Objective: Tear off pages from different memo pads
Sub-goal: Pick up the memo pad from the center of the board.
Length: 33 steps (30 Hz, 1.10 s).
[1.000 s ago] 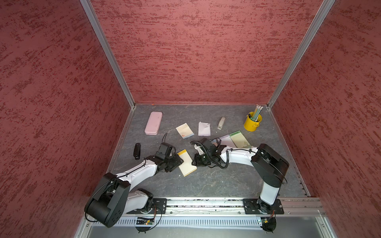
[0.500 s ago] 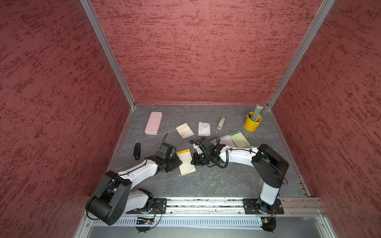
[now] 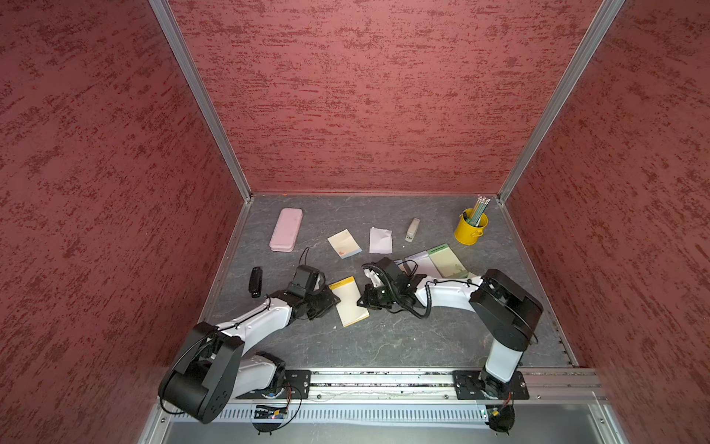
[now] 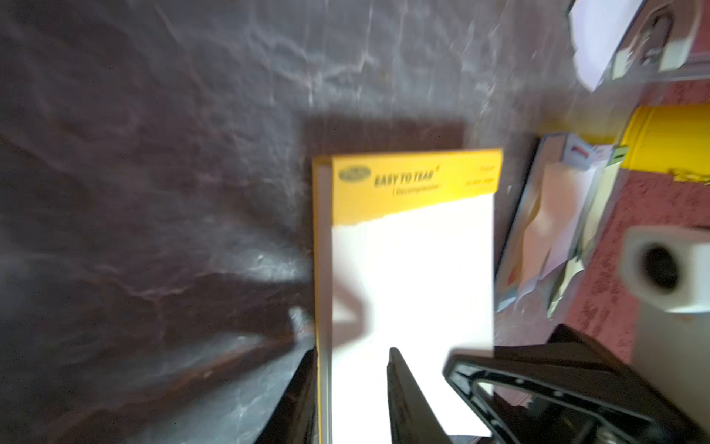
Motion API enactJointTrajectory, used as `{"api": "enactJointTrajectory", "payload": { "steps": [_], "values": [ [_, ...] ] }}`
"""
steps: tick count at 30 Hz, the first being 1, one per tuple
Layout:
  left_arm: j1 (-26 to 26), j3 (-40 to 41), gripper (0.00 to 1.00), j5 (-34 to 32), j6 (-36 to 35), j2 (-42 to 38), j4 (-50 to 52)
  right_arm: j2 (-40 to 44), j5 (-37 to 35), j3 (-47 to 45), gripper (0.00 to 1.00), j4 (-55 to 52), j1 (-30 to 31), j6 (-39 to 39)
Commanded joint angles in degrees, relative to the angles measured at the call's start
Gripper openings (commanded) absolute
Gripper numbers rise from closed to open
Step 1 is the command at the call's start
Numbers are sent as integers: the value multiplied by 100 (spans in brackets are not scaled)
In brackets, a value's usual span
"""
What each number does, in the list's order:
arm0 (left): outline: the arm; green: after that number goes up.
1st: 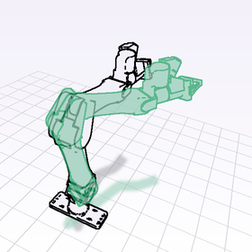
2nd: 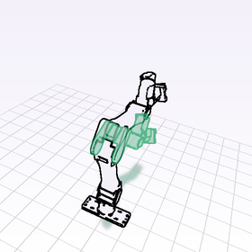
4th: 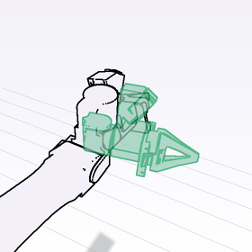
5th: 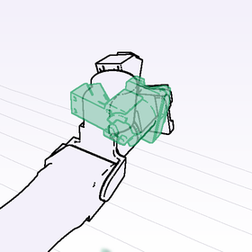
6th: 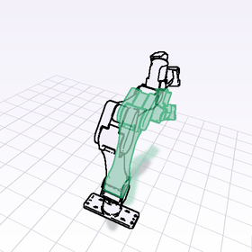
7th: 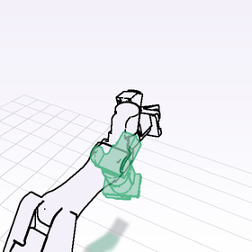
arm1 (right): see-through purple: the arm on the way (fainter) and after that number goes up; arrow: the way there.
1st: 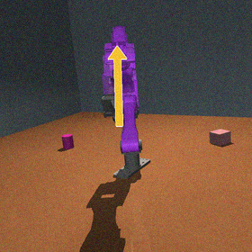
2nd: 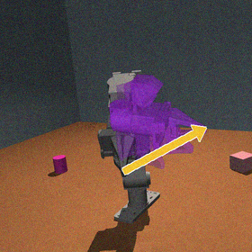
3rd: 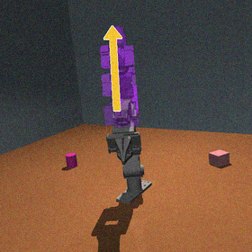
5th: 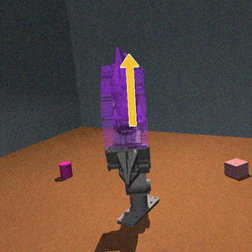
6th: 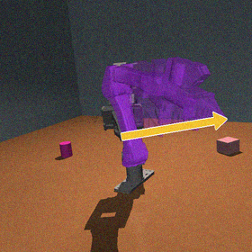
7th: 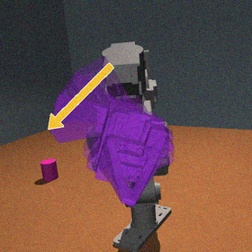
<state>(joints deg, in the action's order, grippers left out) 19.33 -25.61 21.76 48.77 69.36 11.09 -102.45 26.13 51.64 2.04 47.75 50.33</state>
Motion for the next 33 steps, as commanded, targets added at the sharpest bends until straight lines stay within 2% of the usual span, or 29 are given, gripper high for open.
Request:
{"api": "enactJointTrajectory", "payload": {
  "steps": [1, 4, 7, 12, 20, 28, 33],
  "values": [
    [-538, -107, 44, 657, -289, -385, -449, 520, 285, -236, 0, 1019, -168, 67],
    [-910, -135, 54, 1071, -397, -632, -776, 821, 402, -508, 0, 1567, -326, 172],
    [-1169, -6, 66, 1503, -235, -739, -1516, 1088, 523, -750, 0, 2152, -472, 356],
    [-1067, 142, 80, 1810, 66, -551, -2810, 1477, 816, -858, 0, 2681, -591, 441],
    [-563, 144, 87, 1719, 329, 168, -4199, 1783, 1290, -617, 0, 2741, -582, 537],
    [-493, 61, 86, 1839, 374, 499, -5030, 1839, 1737, -672, 0, 3046, -571, 790],
    [-648, 45, 84, 2003, 303, 739, -4955, 2080, 1817, -682, 0, 3100, -573, 788]
  ]
}}
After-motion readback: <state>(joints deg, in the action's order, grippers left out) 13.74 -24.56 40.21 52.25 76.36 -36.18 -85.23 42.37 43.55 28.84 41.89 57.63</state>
